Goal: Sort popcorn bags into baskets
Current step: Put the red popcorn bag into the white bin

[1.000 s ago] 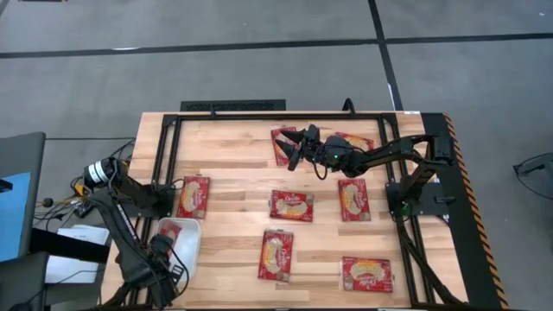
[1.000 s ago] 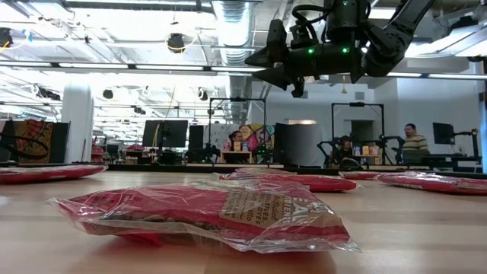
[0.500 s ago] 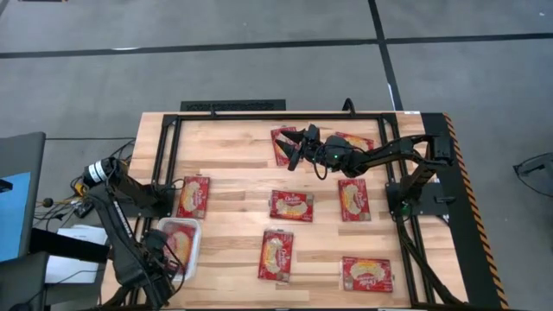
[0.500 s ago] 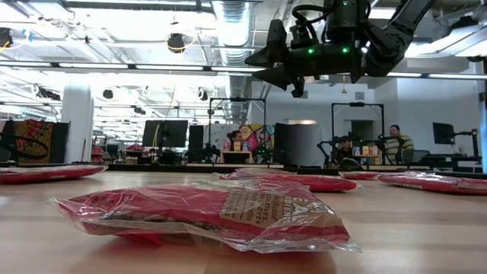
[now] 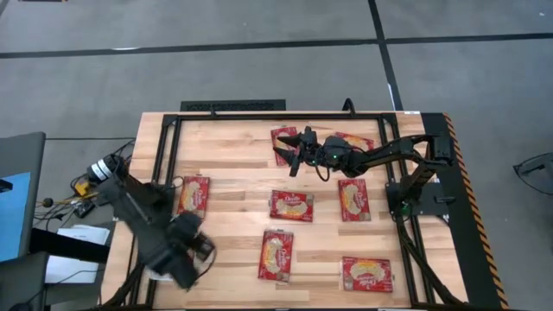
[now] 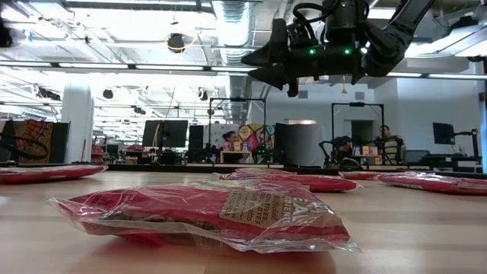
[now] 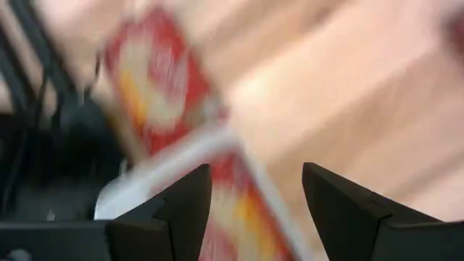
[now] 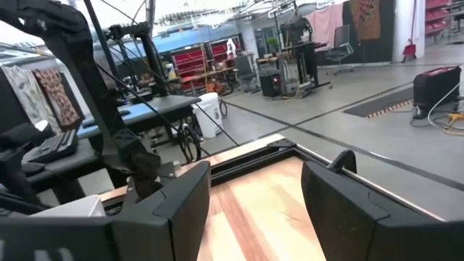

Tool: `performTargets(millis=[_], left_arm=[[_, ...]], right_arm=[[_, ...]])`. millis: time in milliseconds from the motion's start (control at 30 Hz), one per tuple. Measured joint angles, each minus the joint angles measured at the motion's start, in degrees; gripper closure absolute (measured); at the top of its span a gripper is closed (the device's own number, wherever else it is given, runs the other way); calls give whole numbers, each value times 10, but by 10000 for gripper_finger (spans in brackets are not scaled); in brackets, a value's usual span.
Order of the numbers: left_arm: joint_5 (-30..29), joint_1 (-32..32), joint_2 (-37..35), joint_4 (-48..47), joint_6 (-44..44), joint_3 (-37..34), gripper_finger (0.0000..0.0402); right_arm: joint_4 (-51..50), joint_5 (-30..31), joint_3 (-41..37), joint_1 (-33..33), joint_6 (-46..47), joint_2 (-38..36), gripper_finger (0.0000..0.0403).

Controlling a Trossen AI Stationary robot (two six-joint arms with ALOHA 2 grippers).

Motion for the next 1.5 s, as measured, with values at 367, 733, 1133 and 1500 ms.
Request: performTargets(millis=[367, 733, 1133, 1500], left_arm=[[-77, 240, -6, 4, 257, -49, 191], [-57, 405, -21, 203, 520, -121, 191], [35, 568, -21, 309, 708, -156, 191], [150, 595, -19, 287, 678, -235, 191]], right_arm=[[-113, -1, 0, 1, -19, 0, 163], [-181, -20, 0, 0, -38, 0, 163], [-208, -19, 0, -26, -45, -7, 163], [-238, -19, 0, -50, -50, -7, 163]])
